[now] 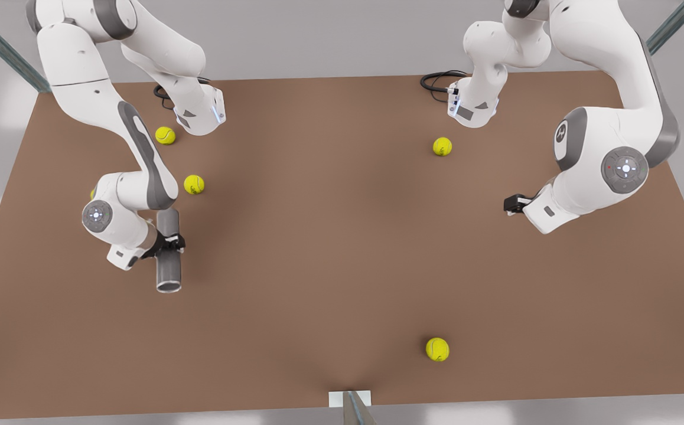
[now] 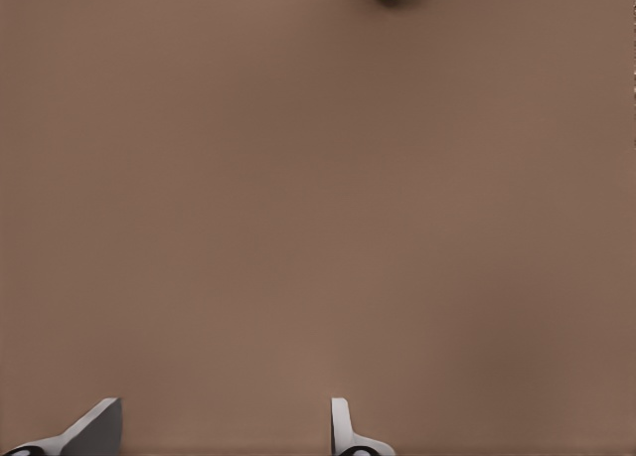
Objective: Put the tennis tube upright
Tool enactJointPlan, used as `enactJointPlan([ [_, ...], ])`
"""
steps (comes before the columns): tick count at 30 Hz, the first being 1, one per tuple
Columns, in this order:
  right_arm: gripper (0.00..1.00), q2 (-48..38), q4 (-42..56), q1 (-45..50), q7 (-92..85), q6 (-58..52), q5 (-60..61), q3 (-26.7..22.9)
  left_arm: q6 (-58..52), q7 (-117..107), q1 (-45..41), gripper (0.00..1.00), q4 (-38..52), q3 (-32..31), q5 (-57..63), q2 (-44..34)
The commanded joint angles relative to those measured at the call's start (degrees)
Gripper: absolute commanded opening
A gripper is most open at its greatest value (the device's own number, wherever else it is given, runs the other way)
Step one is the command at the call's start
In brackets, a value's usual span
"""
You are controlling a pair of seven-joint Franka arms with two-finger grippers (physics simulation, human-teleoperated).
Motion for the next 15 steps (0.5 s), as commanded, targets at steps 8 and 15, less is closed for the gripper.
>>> enactJointPlan([
  [8, 0.74, 0.98, 3.31, 3.93, -3.65, -0.01, -0.18, 0.00, 0.00, 0.00, 0.00, 1.00, 0.00, 0.06, 0.00, 0.08],
  [15, 0.74, 1.85, 6.38, 8.41, -5.76, -0.01, -3.17, -0.09, -0.09, 0.00, 0.00, 1.00, 0.00, -0.03, 0.00, 0.17],
])
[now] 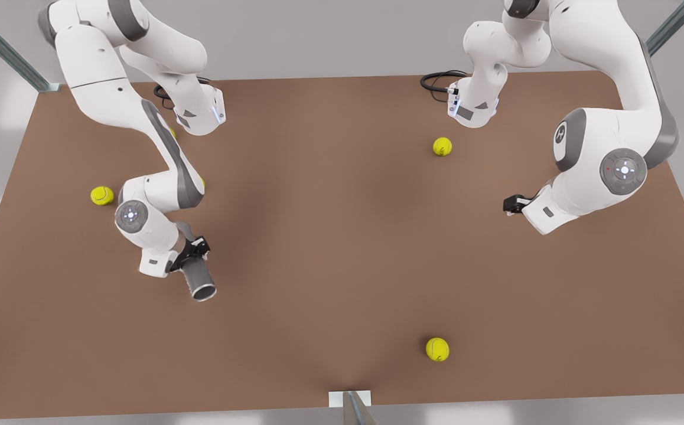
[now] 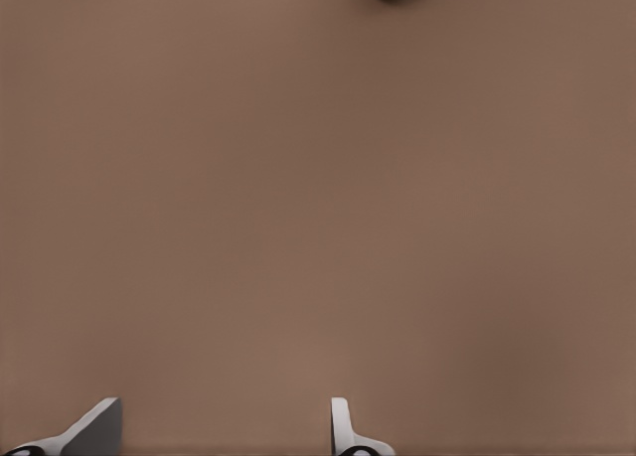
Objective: Put the tennis tube upright
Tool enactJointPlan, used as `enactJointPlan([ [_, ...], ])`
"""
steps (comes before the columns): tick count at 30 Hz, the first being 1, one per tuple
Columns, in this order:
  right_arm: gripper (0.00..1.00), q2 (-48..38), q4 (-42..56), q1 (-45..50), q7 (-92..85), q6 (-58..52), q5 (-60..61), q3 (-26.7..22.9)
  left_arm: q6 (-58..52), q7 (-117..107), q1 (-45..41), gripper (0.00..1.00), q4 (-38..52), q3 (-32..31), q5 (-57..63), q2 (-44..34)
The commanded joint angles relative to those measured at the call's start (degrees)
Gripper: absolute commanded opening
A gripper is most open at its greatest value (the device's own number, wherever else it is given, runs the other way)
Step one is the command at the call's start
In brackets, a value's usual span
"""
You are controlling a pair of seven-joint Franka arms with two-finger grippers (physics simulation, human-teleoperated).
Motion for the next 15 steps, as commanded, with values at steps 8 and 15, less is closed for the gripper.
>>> enactJointPlan([
  [8, 0.74, 0.59, 2.15, 3.23, -6.83, -0.01, -0.06, 0.01, 0.09, 0.00, 0.10, 1.00, 0.00, 0.01, 0.00, 0.27],
  [15, 0.74, 5.33, 7.78, 8.59, -12.46, 0.52, -1.91, -0.07, 0.09, 0.00, 0.10, 1.00, 0.00, 0.01, -0.08, 0.35],
])
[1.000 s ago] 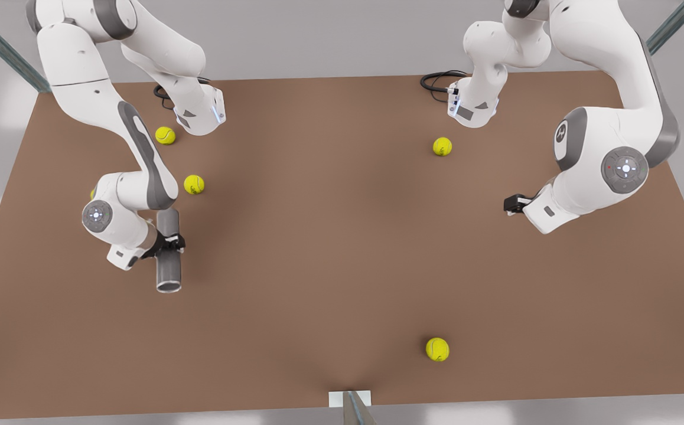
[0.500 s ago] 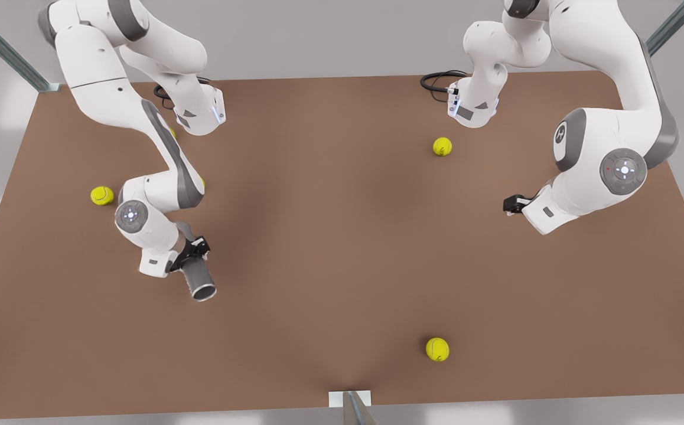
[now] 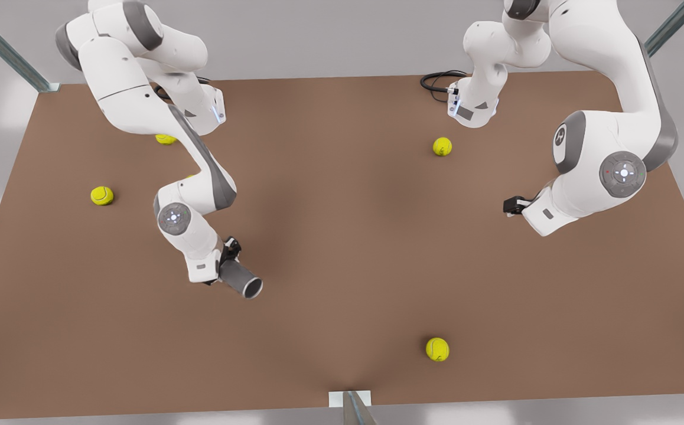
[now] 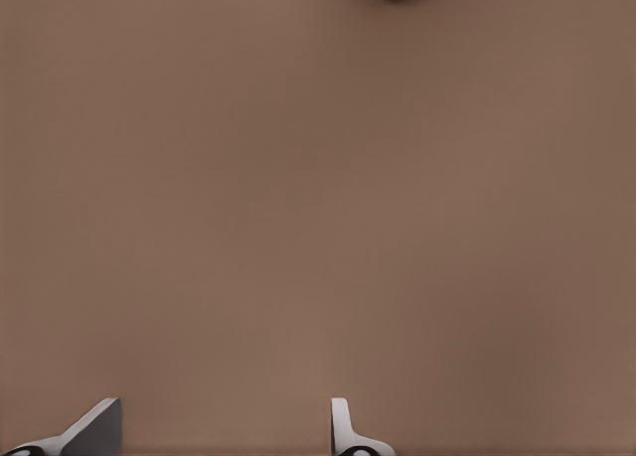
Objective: Put the tennis tube upright
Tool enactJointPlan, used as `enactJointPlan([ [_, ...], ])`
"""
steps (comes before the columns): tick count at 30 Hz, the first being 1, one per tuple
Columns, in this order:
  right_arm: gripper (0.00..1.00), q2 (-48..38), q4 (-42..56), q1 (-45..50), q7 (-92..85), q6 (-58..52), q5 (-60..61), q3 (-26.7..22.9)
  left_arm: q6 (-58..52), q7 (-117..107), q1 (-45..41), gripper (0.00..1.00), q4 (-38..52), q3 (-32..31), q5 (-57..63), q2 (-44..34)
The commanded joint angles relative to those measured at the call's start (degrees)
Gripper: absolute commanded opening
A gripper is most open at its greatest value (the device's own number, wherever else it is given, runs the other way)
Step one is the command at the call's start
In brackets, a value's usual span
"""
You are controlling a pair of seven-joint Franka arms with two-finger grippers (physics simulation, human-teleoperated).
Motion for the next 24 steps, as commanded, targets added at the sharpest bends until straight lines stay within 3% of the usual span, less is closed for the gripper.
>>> enactJointPlan([
  [1, 0.74, 0.15, 0.25, 0.19, -0.04, 0.00, -0.50, 0.00, 0.00, 0.00, 0.00, 1.00, 0.00, 0.00, -0.03, 0.00],
  [14, 0.72, 7.88, 9.83, 9.42, -4.08, 0.26, -9.03, 0.00, 0.09, 0.00, 0.00, 1.00, 0.00, 0.00, -0.03, 0.26],
  [24, 0.72, 12.27, 15.63, 14.25, -10.77, 0.00, -8.94, 0.00, 0.18, 0.00, 0.53, 1.00, 0.00, 0.00, -0.03, 0.61],
])
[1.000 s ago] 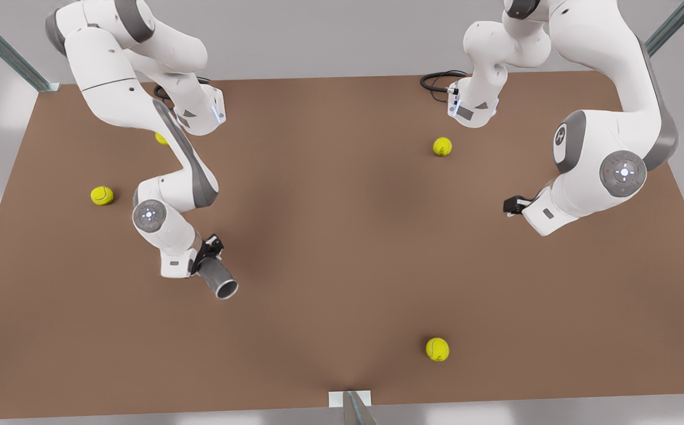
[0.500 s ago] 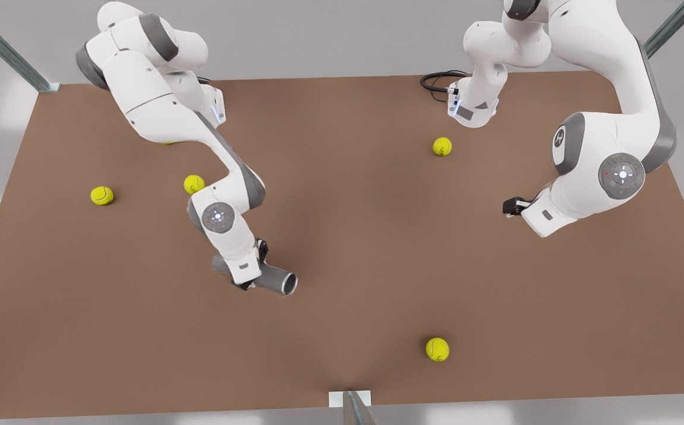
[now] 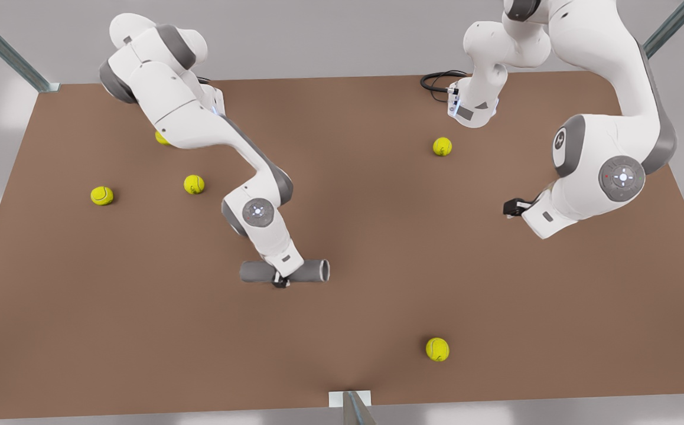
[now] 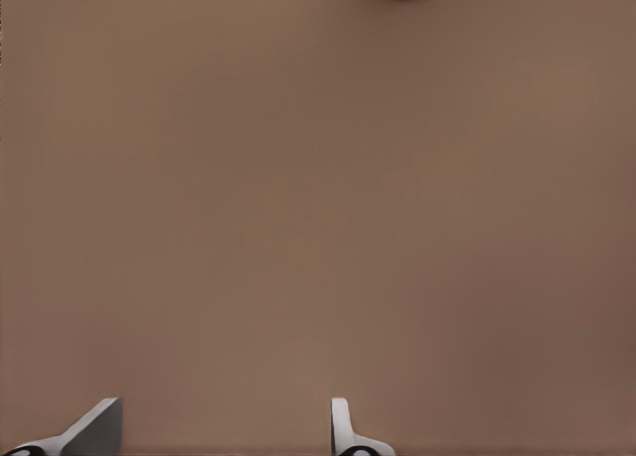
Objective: Put the tennis tube upright
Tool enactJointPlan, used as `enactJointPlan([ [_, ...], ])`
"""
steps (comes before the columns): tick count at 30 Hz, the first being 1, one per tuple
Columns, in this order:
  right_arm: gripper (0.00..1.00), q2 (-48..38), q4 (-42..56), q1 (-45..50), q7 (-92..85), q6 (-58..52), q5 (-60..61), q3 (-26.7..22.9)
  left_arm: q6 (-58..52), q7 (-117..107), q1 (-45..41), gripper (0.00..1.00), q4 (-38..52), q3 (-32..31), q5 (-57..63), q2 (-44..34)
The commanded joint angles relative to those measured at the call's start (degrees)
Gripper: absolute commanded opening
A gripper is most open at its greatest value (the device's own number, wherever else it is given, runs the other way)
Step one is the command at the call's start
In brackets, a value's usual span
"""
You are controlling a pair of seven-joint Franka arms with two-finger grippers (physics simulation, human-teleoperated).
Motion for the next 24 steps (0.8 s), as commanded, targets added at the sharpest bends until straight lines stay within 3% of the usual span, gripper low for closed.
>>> enactJointPlan([
  [1, 0.72, 0.12, 0.15, 0.45, 0.06, -0.02, -0.05, 0.00, 0.00, 0.00, -0.07, 1.00, 0.00, 0.02, 0.00, 0.00],
  [9, 0.73, 5.48, 8.58, 6.43, 0.85, -2.57, 0.04, -0.18, 0.09, 0.00, -0.07, 1.00, 0.00, 0.02, 0.00, 0.44],
  [14, 0.73, 13.12, 21.06, 12.14, 2.08, -7.48, -0.05, -0.97, 0.18, 0.00, -0.07, 1.00, 0.00, -0.06, 0.00, 0.97],
  [20, 0.75, 20.33, 32.13, 19.61, 4.54, -9.24, 0.04, -5.36, 0.26, 0.00, -0.07, 1.00, 0.00, -0.06, -0.79, 1.40],
  [22, 0.97, 20.33, 31.61, 19.35, 4.63, -8.54, 0.21, -5.28, 0.26, 0.00, -0.07, 1.00, 0.00, -0.06, -0.79, 1.49],
  [24, 1.00, 20.24, 31.52, 19.18, 5.07, -8.37, 4.08, -5.28, 0.18, 0.00, -0.07, 1.00, 0.00, 0.02, -0.79, 1.49],
])
